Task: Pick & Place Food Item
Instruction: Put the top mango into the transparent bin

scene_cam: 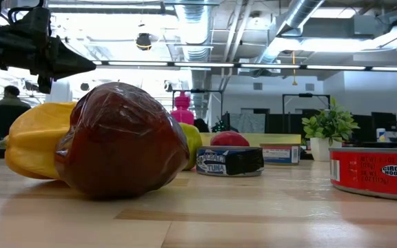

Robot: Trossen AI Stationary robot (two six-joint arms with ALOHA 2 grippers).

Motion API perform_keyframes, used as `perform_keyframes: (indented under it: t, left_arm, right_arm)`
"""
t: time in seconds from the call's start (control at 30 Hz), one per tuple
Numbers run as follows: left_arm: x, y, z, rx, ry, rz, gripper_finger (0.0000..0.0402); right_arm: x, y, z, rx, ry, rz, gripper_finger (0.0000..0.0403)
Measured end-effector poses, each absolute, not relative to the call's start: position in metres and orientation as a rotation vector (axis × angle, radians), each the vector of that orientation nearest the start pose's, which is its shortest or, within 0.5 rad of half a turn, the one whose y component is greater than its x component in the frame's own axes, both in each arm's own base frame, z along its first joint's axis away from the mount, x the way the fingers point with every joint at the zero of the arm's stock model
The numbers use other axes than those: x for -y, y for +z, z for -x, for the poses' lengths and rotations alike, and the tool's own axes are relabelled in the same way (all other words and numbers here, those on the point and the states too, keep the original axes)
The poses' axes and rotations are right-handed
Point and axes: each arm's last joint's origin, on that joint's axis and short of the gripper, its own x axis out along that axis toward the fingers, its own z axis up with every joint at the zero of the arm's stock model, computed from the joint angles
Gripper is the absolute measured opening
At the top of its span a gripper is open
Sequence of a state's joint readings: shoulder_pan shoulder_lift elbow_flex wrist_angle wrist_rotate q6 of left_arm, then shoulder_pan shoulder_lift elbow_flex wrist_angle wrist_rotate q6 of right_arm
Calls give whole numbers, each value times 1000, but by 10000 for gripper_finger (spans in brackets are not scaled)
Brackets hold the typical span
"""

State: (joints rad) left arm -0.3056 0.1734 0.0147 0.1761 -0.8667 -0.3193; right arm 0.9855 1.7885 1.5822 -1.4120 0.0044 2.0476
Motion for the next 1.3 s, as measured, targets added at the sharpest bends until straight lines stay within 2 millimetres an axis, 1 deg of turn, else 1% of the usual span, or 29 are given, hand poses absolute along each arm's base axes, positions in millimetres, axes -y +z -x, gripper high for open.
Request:
perform_keyframes:
  t: [0.23,0.33,0.47,0.57,0.73,0.83,0.9,1.03,1.1,1.2,1.3]
  left_arm:
    - [8,171,-100,104,554,320,1]
    - [8,171,-100,104,554,321,1]
    - [8,171,-100,104,554,321,1]
    - [8,171,-100,105,554,321,1]
    - [8,171,-100,105,554,321,1]
    - [8,171,-100,105,554,321,1]
    - [8,171,-100,105,554,321,1]
    - [8,171,-100,105,554,321,1]
    - [8,171,-100,105,554,321,1]
    - [8,171,-100,108,554,323,1]
    - [8,172,-100,110,554,324,1]
  right_arm:
    - [-257,274,-194,-1448,-798,-693,236]
    - [-253,274,-197,-1462,-807,-684,236]
    - [-251,275,-195,-1487,-831,-670,236]
    - [-246,280,-191,-1491,-847,-648,235]
    - [-231,300,-180,-1467,-846,-651,235]
    - [-219,308,-172,-1406,-807,-706,235]
    - [-212,304,-168,-1387,-759,-763,235]
    - [-204,283,-158,-1376,-698,-892,235]
    - [-207,277,-156,-1358,-606,-976,235]
    - [-212,265,-151,-1365,-551,-1008,235]
    - [-216,259,-148,-1413,-523,-1008,235]
